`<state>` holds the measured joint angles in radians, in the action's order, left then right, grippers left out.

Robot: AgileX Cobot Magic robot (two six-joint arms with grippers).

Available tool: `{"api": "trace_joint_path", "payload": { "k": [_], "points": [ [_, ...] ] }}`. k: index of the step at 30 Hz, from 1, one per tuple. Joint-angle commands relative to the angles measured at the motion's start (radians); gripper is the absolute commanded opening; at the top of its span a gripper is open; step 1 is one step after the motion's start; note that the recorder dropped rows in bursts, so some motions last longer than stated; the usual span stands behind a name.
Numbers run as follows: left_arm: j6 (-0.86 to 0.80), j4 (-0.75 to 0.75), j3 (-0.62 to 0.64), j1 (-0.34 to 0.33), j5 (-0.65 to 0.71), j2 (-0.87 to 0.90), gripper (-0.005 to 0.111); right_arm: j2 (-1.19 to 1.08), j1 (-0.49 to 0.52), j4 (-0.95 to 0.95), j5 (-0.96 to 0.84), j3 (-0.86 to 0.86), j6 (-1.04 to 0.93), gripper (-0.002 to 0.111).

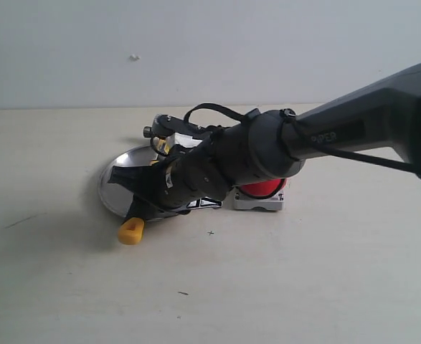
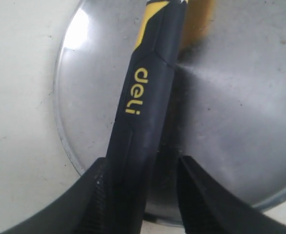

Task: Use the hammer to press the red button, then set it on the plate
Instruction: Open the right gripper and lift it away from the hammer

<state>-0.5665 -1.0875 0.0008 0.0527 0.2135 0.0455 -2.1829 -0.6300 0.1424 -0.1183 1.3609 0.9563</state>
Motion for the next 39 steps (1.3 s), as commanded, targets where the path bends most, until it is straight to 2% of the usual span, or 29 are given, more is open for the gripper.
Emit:
{"api": "trace_joint_path", "payload": {
  "k": [1, 10, 15, 17, 21, 23, 30, 39],
  "points": [
    [-0.002, 0.000, -0.001, 0.008, 0.000, -0.002, 0.000, 0.022, 0.009, 0.018, -0.021, 0.002, -0.012, 0.043],
    [-0.002, 0.000, -0.001, 0.008, 0.000, -0.002, 0.000, 0.040, 0.014, 0.047, -0.046, 0.002, -0.012, 0.043],
    [-0.002, 0.000, -0.001, 0.008, 0.000, -0.002, 0.000, 0.083, 0.014, 0.155, -0.082, 0.002, -0.012, 0.041],
    [-0.002, 0.000, -0.001, 0.008, 0.000, -0.002, 0.000, 0.115, 0.014, 0.205, -0.098, 0.002, -0.012, 0.035],
    [-0.002, 0.000, -0.001, 0.008, 0.000, -0.002, 0.000, 0.211, 0.014, 0.324, -0.063, -0.055, -0.001, 0.012],
    [-0.002, 0.000, -0.001, 0.008, 0.000, -0.002, 0.000, 0.289, 0.014, 0.385, -0.020, -0.105, 0.013, 0.000],
    [-0.002, 0.000, -0.001, 0.008, 0.000, -0.002, 0.000, 0.656, 0.014, 0.483, 0.089, -0.377, 0.013, 0.000],
    [-0.002, 0.000, -0.001, 0.008, 0.000, -0.002, 0.000, 1.307, 0.014, 0.509, 0.139, -0.851, 0.013, 0.000]
  ]
}}
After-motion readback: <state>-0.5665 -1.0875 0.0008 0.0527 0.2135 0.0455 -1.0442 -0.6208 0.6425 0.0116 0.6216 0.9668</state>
